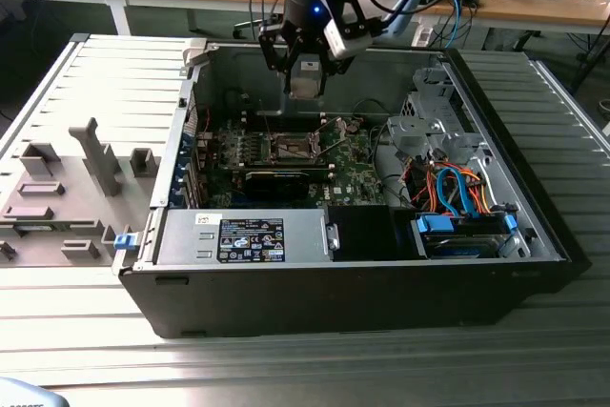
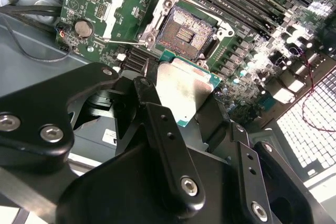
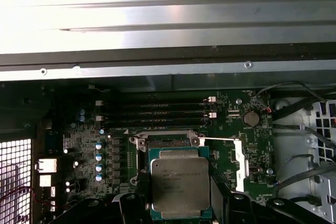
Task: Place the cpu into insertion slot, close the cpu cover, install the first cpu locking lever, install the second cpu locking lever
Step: 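Place the cpu into insertion slot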
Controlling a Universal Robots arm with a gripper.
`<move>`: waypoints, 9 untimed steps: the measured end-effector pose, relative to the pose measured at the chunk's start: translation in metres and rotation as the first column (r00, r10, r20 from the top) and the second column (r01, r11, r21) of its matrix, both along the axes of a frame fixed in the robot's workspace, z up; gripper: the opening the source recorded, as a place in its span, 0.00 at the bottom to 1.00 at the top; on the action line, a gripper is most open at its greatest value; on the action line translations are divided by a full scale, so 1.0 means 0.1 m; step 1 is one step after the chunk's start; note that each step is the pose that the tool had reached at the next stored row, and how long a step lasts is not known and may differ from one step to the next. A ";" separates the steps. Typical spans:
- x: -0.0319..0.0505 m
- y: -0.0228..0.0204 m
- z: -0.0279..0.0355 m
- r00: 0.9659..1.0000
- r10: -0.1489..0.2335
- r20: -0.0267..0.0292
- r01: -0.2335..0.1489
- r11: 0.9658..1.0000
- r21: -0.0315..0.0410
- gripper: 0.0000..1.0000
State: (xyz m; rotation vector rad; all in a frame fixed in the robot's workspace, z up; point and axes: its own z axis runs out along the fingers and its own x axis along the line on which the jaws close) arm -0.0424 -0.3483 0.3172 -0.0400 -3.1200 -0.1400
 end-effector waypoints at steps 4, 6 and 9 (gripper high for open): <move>0.000 0.000 -0.016 1.000 0.000 0.000 0.000 1.000 0.000 0.55; 0.000 0.000 -0.021 1.000 0.000 0.000 0.000 1.000 0.000 0.55; 0.000 0.000 -0.028 1.000 0.000 0.000 0.000 1.000 0.000 0.55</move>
